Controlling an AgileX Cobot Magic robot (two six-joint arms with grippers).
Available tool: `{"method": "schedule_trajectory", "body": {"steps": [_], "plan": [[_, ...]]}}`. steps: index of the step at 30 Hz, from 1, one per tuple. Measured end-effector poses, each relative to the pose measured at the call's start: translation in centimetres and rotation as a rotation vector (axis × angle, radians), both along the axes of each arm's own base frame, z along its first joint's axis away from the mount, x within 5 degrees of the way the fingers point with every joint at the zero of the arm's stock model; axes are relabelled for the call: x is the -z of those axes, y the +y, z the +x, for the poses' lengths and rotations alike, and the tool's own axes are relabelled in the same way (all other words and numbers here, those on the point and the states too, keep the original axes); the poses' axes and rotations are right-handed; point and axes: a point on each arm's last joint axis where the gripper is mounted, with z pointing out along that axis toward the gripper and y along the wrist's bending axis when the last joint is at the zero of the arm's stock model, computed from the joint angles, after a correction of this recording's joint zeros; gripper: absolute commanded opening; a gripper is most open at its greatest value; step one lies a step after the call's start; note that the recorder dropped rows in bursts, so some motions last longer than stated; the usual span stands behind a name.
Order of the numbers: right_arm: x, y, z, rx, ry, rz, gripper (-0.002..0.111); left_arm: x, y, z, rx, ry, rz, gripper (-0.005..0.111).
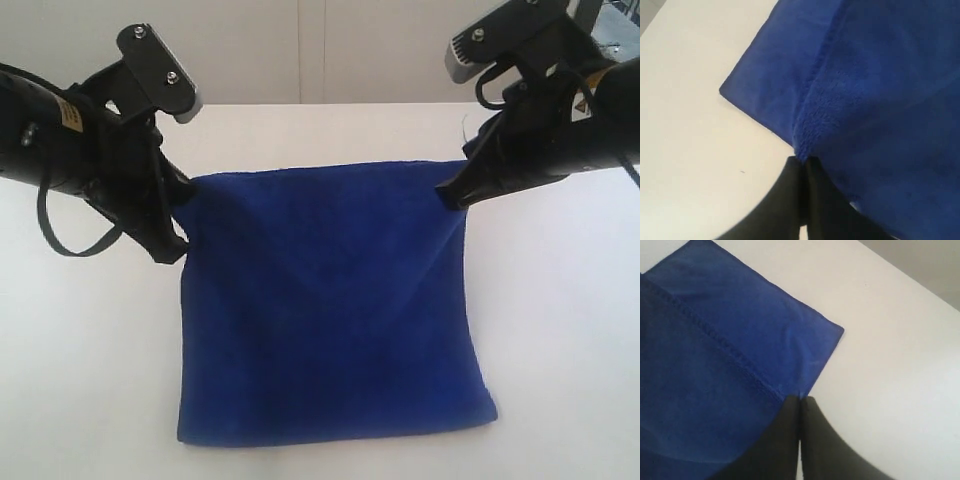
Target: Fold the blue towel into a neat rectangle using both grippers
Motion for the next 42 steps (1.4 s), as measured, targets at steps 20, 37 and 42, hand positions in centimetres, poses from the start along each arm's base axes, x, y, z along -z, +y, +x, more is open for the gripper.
{"method": "schedule_trajectory", "body": {"steps": [20, 37, 42], "plan": [[-2.3, 0.1, 1.6, -0.002, -0.077, -0.045, 0.000, -3.1, -0.5, 1.2, 0.012, -0.111, -0.031, 0.000], [-3.6, -0.3, 2.1, 0.031, -0.143, -0.076, 0.000, -3.9, -0.5, 1.6, 0.027, -0.169, 0.000, 0.000], [-4.2, -0.3, 2.2, 0.039, -0.163, -0.077, 0.000, -4.0, -0.2, 2.0, 0.023, -0.200, 0.018, 0.000]]}}
